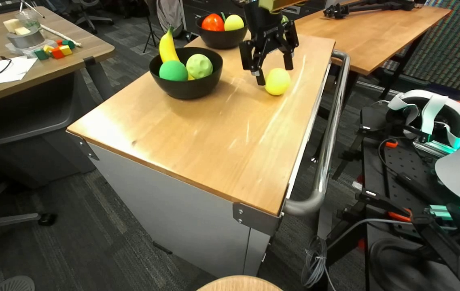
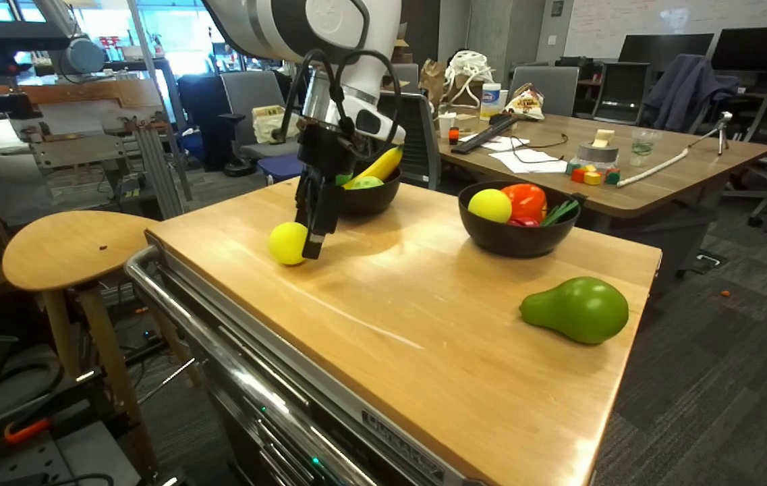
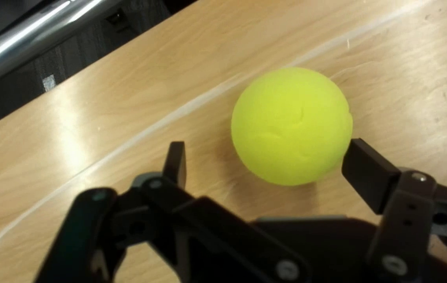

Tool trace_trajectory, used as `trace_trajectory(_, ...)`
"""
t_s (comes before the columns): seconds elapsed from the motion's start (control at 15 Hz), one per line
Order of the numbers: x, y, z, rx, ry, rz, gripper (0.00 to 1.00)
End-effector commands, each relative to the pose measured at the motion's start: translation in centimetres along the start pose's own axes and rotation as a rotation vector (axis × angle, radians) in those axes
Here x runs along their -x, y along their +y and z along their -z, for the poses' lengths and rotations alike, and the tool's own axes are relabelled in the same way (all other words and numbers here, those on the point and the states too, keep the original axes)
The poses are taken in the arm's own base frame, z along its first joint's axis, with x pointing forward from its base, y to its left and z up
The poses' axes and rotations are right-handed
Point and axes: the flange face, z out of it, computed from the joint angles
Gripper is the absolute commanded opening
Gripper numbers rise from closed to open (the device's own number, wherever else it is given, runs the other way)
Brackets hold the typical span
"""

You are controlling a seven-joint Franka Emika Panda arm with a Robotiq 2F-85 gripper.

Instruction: Pick up the fruit toys from the table and put them in the two black bowls.

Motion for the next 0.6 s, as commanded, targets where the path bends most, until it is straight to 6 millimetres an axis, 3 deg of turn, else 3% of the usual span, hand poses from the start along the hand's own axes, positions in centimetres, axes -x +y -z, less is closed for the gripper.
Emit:
trace_trajectory(0.0,1.5,-0.4,-1.2,-0.013,0.030,0.023,0.99)
trace_trajectory(0.07,1.7,-0.6,-1.7,-0.009,0.033,0.025,0.74)
trace_trajectory(0.2,2.0,-0.7,-2.4,-0.009,0.038,0.031,0.70)
trace_trajectory(0.53,2.1,-1.1,-0.9,-0.043,0.057,0.036,0.32)
